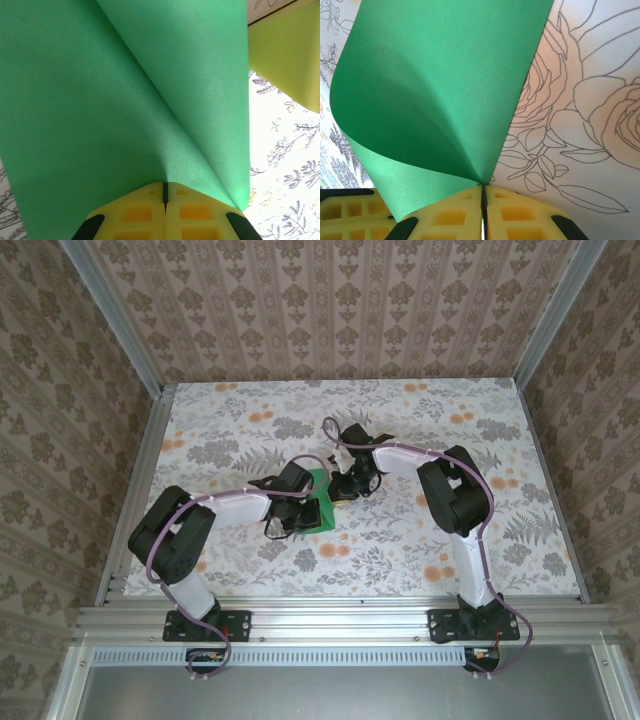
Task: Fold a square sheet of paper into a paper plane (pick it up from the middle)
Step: Fold the triangle a second time at the center of the table.
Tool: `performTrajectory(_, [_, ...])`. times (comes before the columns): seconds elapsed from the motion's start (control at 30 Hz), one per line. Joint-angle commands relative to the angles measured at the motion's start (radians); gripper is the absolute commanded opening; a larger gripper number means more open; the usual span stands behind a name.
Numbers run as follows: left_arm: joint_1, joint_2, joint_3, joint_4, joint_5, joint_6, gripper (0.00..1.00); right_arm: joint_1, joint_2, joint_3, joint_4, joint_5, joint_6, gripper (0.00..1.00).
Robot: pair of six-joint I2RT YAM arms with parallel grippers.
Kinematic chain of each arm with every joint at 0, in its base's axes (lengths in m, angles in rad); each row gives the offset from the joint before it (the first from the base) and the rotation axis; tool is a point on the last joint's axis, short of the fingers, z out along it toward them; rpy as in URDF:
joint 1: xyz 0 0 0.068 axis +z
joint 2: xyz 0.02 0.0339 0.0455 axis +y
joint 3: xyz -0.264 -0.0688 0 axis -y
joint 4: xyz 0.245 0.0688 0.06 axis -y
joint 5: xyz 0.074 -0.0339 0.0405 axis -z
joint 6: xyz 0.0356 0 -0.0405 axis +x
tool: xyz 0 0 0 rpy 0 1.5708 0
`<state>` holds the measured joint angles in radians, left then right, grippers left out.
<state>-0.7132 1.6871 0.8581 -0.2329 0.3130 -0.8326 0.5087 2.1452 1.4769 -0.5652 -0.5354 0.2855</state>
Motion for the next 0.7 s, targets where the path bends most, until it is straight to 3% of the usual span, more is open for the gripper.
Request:
performTrajectory(0.0, [-0.006,0.002,0.015,-0.06,-0.023,0.026,0.01,0.007,0.021,0.028,-0.028,-0.022,-0.021,0.11])
performTrajectory(0.13, [-0.008,-0.038,0.013,-0.056,-0.032,0.021,0.03,0.008,0.016,0.027,-0.034,-0.008,-0.016,0.1])
performTrajectory(0.33, [-0.002,-0.187,-0.047,-0.014,-0.1,-0.05,0.16,0.023,-0.018,-0.012,-0.034,0.004,-0.01,0.09])
performTrajectory(0.67, [0.018,-0.184,-0.159,0.011,-0.143,-0.162,0.1,0.069,-0.057,-0.024,-0.039,-0.005,-0.003,0.09])
